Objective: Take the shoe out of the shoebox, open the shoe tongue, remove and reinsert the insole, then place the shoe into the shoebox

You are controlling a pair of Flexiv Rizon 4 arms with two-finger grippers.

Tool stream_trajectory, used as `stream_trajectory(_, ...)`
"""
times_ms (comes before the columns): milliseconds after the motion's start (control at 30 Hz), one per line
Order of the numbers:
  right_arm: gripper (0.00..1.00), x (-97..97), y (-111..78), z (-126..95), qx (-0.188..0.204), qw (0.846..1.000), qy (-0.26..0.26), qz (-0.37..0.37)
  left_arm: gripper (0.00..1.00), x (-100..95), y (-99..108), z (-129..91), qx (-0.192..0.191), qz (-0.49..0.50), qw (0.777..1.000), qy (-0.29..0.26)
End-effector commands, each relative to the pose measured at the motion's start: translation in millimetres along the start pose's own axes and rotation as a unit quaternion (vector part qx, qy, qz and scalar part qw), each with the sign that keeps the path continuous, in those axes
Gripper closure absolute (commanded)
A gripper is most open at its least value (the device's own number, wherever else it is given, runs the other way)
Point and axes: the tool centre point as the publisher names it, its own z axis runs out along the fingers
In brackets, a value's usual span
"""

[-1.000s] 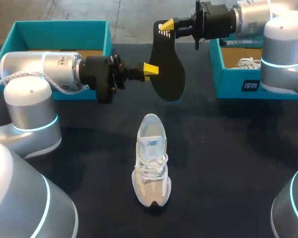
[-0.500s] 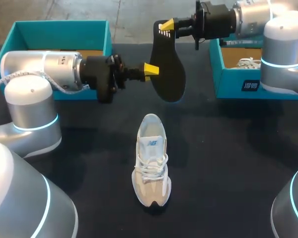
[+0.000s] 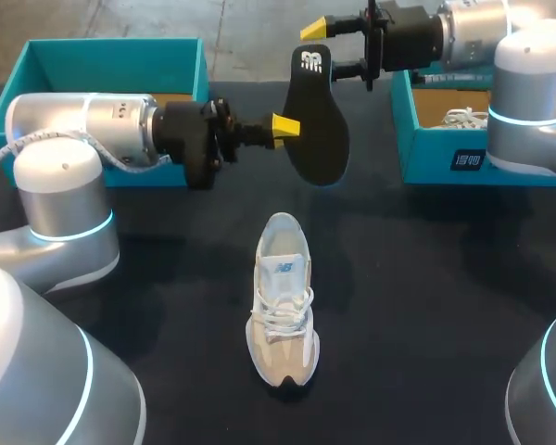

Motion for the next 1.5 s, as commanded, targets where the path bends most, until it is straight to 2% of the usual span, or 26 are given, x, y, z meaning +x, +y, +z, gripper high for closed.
stream_trajectory(33,0.0,8.3,-6.5,-11.9,-0.009,1.0,-0.014,0.002,1.0,2.4,3.3,-4.8,0.0,0.001,1.0,0.0)
stream_trajectory(367,0.0,8.1,-15.2,-37.9,-0.032,0.999,-0.026,0.016,1.0,7.5,10.6,-24.7,-0.012,0.002,1.0,0.006)
stream_trajectory(633,0.0,4.8,-31.6,-56.4,-0.048,0.998,-0.025,0.023,1.0,3.9,18.2,-49.6,-0.021,0.002,1.0,0.013)
stream_trajectory(833,0.0,9.5,-46.9,-67.2,-0.073,0.997,-0.036,-0.017,1.0,-1.9,25.3,-72.1,-0.037,-0.004,0.999,0.016)
stream_trajectory(967,0.0,10.9,-55.4,-65.4,-0.081,0.995,-0.04,-0.035,1.0,-2.6,29.4,-85.7,-0.05,-0.009,0.998,0.022)
stream_trajectory(1167,0.0,8.6,-63.7,-50.8,-0.085,0.994,-0.036,-0.057,1.0,-4.4,32.5,-100.4,-0.06,-0.023,0.998,0.025)
stream_trajectory(1233,0.0,5.9,-67.4,-45.1,-0.09,0.994,-0.029,-0.048,1.0,-6.8,31.1,-103.3,-0.053,-0.039,0.997,0.026)
stream_trajectory(1500,0.0,5.9,-67.4,-45.1,-0.09,0.994,-0.029,-0.048,1.0,-22.2,32.9,-120.2,-0.038,-0.129,0.99,0.035)
